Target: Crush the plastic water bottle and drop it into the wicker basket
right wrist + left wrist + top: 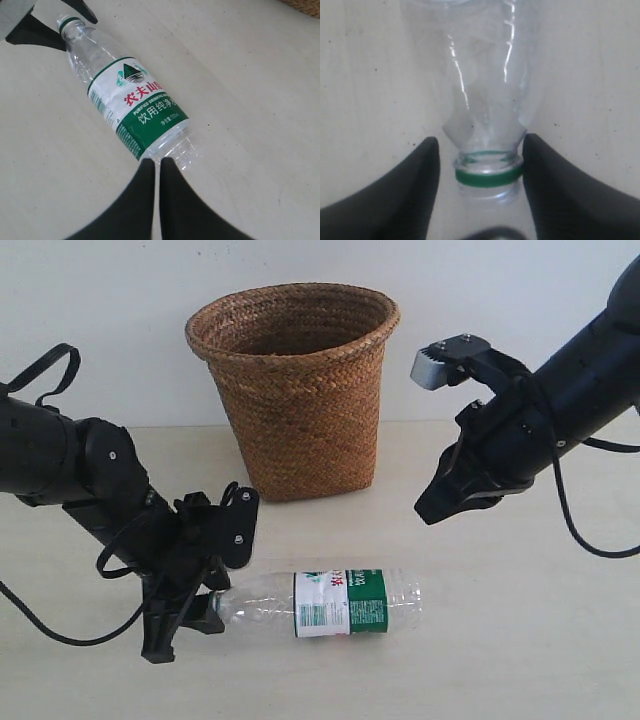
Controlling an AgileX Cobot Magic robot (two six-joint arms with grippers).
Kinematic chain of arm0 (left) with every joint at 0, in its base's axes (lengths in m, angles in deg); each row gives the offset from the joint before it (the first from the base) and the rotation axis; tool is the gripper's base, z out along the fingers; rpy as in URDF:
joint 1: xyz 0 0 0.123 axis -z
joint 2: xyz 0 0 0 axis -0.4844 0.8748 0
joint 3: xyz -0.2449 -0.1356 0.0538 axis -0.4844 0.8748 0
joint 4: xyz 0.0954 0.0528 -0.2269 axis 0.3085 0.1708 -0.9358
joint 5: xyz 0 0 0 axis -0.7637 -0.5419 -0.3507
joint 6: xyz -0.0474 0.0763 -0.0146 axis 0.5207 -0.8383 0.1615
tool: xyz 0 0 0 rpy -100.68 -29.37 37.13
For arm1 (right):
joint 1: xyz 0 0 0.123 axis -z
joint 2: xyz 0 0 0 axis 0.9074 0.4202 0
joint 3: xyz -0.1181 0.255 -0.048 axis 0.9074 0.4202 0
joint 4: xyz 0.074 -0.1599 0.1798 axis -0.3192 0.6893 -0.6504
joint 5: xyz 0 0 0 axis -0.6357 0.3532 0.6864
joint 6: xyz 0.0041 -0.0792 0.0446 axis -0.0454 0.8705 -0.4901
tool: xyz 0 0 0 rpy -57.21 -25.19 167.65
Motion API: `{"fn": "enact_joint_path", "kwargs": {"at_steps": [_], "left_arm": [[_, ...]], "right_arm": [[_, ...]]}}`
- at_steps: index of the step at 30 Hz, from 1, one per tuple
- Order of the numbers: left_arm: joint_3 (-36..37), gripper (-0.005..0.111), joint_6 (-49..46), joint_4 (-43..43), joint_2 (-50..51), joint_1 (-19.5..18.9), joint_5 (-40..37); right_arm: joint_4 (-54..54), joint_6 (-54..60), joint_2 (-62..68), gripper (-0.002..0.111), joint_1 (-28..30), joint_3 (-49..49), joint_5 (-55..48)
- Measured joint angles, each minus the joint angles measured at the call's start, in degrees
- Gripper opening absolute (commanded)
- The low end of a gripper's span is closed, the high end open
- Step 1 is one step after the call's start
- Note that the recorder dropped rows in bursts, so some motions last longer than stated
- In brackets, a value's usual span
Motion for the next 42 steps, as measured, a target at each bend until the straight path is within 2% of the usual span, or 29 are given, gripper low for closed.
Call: {"fn": "enact_joint_path", "kwargs": {"at_steps": [5, 9, 13, 25, 33, 42], "left_arm": [[-0.04, 0.028, -0.98, 0.0, 0.93, 0.0, 0.0], [-0.04, 0.004, -1.47, 0.0, 1.29, 0.0, 0.14], [-0.04, 0.004, -1.58, 0.0, 1.29, 0.0, 0.24], [-0.04, 0.004, -1.58, 0.0, 1.29, 0.0, 0.4], [-0.04, 0.004, -1.8, 0.0, 1.29, 0.0, 0.4], [-0.04, 0.004, -2.01, 0.0, 1.29, 0.0, 0.4]], "right_arm": [[-1.61, 0.0, 2.55, 0.0, 0.0, 0.0, 0.0], [-3.49, 0.0, 4.12, 0.0, 0.0, 0.0, 0.0], [-6.85, 0.22, 4.98, 0.0, -0.84, 0.0, 0.88], [-8.18, -0.09, 11.99, 0.0, -9.99, -0.65, 11.6], [-8.31, -2.37, 17.72, 0.0, -11.91, -5.28, 12.33], [-8.44, -3.22, 20.02, 0.0, -11.91, -6.04, 11.56]]}}
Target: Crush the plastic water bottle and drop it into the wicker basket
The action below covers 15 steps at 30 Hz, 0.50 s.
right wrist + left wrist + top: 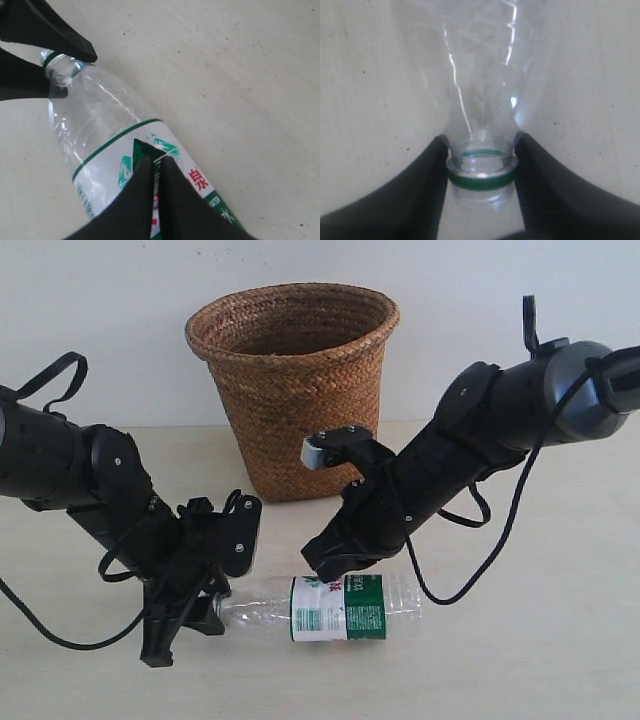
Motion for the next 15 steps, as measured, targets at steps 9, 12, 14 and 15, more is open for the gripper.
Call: {"fn": "enact_joint_path", "kwargs": {"at_steps": [9, 12, 14, 15], "left_arm": [[0.0, 0.004, 0.0, 0.0, 0.0, 0.0, 0.02], [0.0, 0.004, 0.0, 0.0, 0.0, 0.0, 0.02], [0.0, 0.004, 0.0, 0.0, 0.0, 0.0, 0.02], [0.0, 0.004, 0.12, 0.0, 0.0, 0.0, 0.02]], "right_arm": [[-0.12, -3.03, -3.34, 0.0, 0.0, -4.41, -7.14], [-0.12, -4.38, -3.43, 0.0, 0.0, -4.39, -9.09], [-0.12, -4.93, -2.09, 0.0, 0.0, -4.39, -10.51], [-0.12, -4.93, -1.5, 0.0, 0.0, -4.39, -10.91]]}}
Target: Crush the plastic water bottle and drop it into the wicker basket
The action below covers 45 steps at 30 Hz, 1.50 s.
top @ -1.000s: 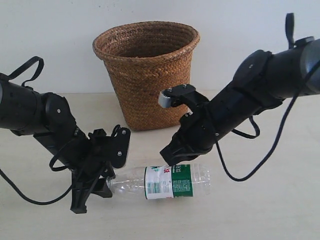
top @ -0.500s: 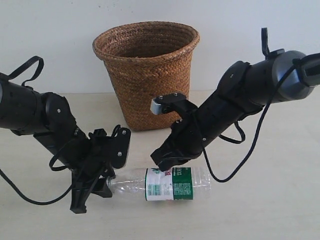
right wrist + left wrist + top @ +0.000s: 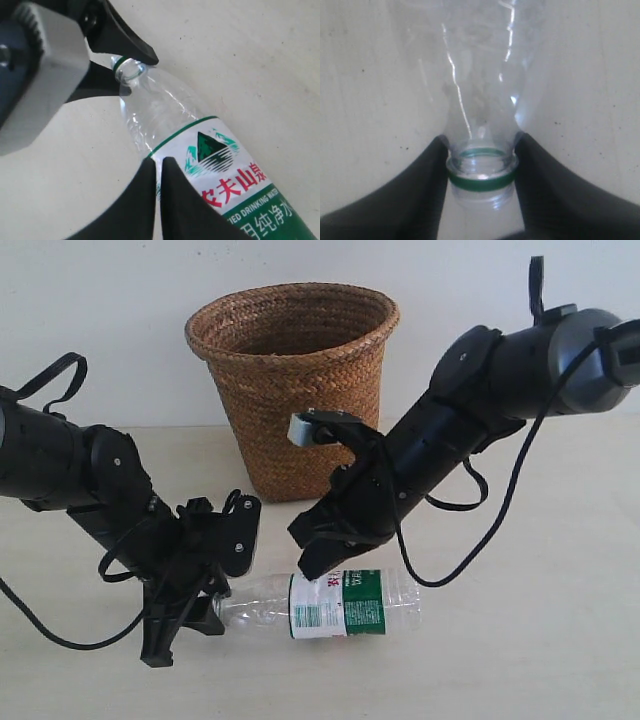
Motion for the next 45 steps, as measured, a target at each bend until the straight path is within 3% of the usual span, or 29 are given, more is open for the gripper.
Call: {"fn": "enact_joint_path", "kwargs": {"at_steps": [13, 28, 45], "left_arm": [[0.0, 0.004, 0.0, 0.0, 0.0, 0.0, 0.43], [-0.38, 0.004, 0.85, -0.01, 0.22, 0.0, 3.14], [-0.98, 0.004, 1.51, -0.44, 1.96, -0.24, 4.1]], "right_arm": [[0.69, -1.47, 4.05, 0.0, 0.0, 0.0, -1.98], [2.5, -5.2, 10.36, 0.0, -0.13, -1.32, 6.33], [11.71, -21.49, 14.58, 0.0, 0.06, -9.62, -1.07]]}}
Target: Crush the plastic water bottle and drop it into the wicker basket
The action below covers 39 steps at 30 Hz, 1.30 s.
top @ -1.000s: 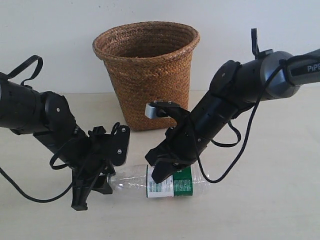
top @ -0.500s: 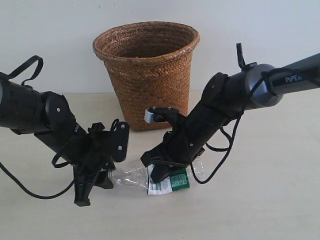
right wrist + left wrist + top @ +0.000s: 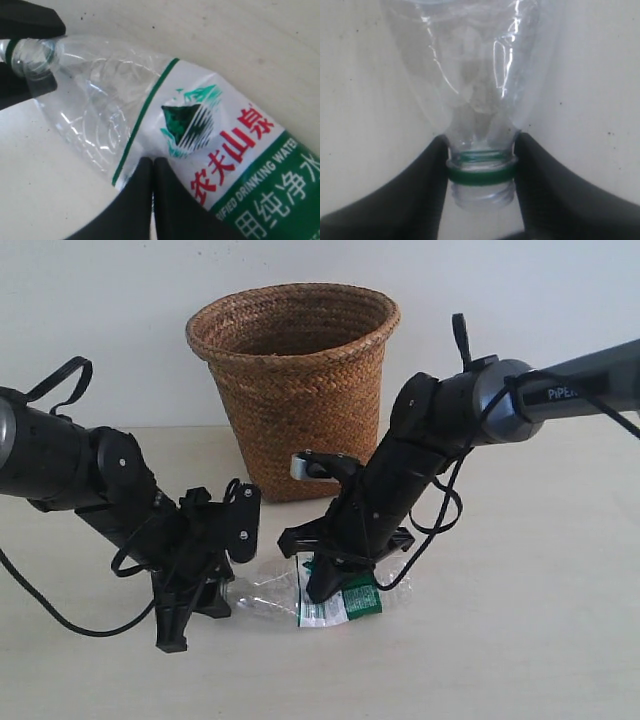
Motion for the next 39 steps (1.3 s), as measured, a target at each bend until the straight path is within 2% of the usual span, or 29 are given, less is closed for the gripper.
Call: {"fn": "enact_joint_path", "kwargs": {"at_steps": [4, 13, 26, 33, 39], "left_arm": [[-0.11, 0.004, 0.11, -1.03, 0.28, 0.24, 0.09], [-0.11, 0.004, 0.11, -1.6, 0.31, 0.46, 0.11], [-0.11, 0.004, 0.33, -1.27, 0.54, 0.57, -1.0], [-0.11, 0.004, 0.33, -0.81, 0.54, 0.57, -1.73], [-0.11, 0.004, 0.33, -0.81, 0.54, 0.57, -1.86]], "right_arm": [[-0.65, -0.77, 0.11, 0.0, 2.08, -0.1, -2.93], [-2.34, 1.81, -0.44, 0.0, 2.89, 0.0, -4.74], [-3.88, 31.36, -7.52, 0.0, 3.82, 1.77, -10.33], [-14.39, 38.02, -8.54, 0.0, 3.44, 1.77, -8.39], [-17.13, 38.14, -6.65, 0.0, 1.99, 1.77, -4.85]]}}
